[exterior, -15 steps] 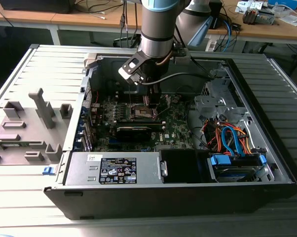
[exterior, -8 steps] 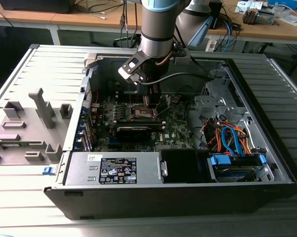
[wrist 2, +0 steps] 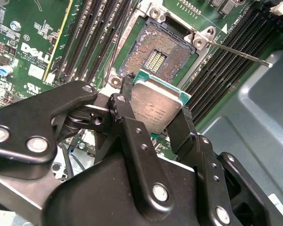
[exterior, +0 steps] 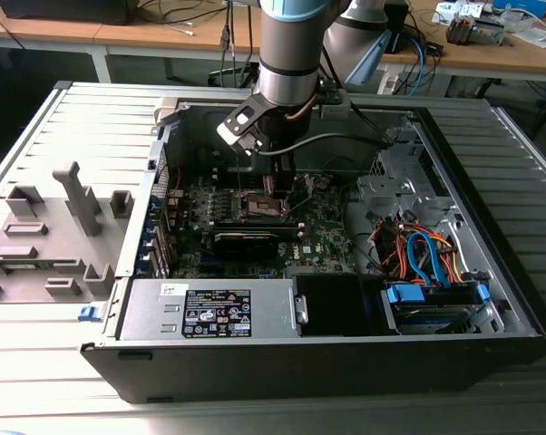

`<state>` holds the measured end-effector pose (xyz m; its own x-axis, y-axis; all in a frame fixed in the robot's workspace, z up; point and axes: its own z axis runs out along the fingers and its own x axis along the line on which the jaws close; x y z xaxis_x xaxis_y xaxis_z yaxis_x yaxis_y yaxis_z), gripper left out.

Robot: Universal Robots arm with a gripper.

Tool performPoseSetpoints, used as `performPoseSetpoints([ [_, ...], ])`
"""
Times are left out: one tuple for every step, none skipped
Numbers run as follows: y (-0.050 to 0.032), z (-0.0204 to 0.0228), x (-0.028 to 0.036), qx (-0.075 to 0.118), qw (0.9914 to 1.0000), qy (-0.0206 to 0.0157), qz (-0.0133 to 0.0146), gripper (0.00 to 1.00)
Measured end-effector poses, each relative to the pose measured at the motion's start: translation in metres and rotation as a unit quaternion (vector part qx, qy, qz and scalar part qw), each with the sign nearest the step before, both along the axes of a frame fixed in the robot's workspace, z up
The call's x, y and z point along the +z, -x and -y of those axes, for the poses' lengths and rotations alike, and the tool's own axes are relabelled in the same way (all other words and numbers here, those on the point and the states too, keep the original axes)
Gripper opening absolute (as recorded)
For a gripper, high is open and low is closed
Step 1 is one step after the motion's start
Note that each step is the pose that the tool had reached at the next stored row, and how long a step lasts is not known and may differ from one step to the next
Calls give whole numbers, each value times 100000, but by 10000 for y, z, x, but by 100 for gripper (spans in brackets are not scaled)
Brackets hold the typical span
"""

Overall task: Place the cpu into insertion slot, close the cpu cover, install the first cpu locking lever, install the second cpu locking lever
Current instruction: 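Place the cpu into insertion slot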

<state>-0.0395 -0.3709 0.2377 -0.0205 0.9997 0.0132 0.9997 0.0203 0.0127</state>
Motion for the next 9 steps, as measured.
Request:
performPoseSetpoints([
  [0, 0, 0, -139, 100000, -2, 1, 55],
  [0, 0, -1, -263, 100000, -1, 1, 55],
  [0, 0, -1, -348, 99999, -2, 2, 55],
  [0, 0, -1, -529, 99999, 0, 0, 55],
  [0, 0, -2, -752, 99997, -1, 0, 55],
  [0, 0, -3, -775, 99997, 2, 2, 55],
  [0, 0, -3, -774, 99997, 3, 1, 55],
  [0, 0, -3, -776, 99997, 3, 2, 55],
  [0, 0, -3, -781, 99997, 2, 1, 55],
])
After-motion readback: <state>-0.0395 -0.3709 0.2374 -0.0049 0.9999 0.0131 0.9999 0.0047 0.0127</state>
